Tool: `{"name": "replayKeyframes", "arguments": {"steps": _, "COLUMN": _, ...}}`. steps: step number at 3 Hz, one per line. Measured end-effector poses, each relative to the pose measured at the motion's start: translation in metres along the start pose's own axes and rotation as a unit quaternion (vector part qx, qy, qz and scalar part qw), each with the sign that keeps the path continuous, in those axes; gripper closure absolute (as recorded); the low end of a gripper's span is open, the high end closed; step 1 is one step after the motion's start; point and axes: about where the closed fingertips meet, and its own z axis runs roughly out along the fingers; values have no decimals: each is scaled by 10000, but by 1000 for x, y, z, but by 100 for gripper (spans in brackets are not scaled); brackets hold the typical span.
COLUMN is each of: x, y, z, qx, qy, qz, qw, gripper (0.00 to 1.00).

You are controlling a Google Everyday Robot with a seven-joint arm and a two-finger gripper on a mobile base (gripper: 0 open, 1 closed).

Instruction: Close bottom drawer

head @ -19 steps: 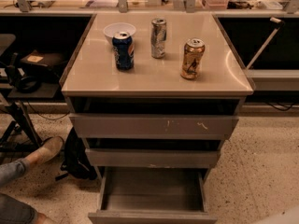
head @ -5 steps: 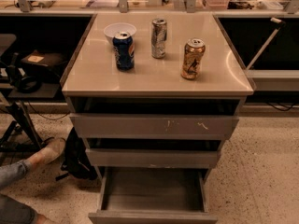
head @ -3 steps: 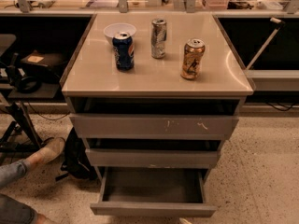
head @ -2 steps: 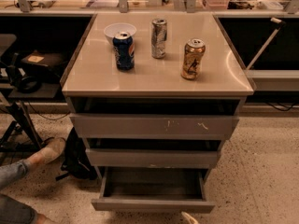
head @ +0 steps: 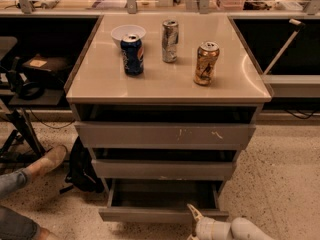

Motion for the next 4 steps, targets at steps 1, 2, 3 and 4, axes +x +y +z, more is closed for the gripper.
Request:
{"name": "replayKeyframes", "arguments": {"steps": 1, "x": -3, "y": 11, "z": -4, "qx": -87, "qy": -40, "qz": -5, "qw": 10000, "gripper": 0}}
{"name": "replayKeyframes", "arguments": {"steps": 2, "x": 28, "y": 48, "z": -37, "qx": -287, "qy": -108, "qz": 267, "qw": 9992, "gripper": 0}}
{"name": "replayKeyframes", "arguments": {"steps": 3, "x": 62, "y": 76, "z": -63, "qx": -545, "qy": -159, "qz": 636, "qw": 9964, "gripper": 0}}
{"name": "replayKeyframes", "arguments": {"steps": 4, "x": 87, "y": 65, "z": -43, "qx": -735, "qy": -198, "qz": 965, "qw": 9924, "gripper": 0}}
